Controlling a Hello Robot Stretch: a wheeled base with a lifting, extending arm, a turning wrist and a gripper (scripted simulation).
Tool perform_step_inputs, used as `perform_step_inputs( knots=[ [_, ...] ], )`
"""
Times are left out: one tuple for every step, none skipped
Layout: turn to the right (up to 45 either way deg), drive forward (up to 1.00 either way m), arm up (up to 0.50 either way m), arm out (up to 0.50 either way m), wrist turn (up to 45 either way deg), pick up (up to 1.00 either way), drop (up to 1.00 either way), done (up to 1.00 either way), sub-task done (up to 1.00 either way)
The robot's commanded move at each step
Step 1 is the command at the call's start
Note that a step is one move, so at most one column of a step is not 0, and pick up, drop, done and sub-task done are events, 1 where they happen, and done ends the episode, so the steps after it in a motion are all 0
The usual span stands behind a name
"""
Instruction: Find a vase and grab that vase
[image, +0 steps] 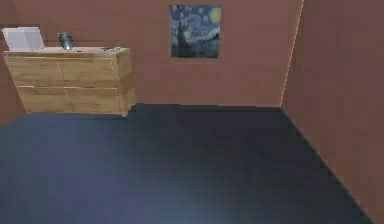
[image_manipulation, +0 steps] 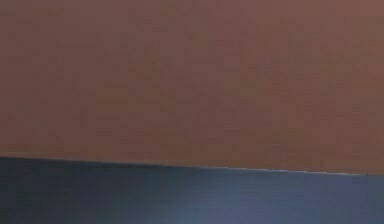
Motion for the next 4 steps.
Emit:
perform_step_inputs(
  knots=[
    [-24.0,0.0,0.0,0.0,0.0,0.0,0.0,0.0,0.0],
    [0.0,1.0,0.0,0.0,0.0,0.0,0.0,0.0,0.0],
    [-3.0,0.0,0.0,0.0,0.0,0.0,0.0,0.0,0.0],
    [0.0,1.0,0.0,0.0,0.0,0.0,0.0,0.0,0.0]
  ],
)
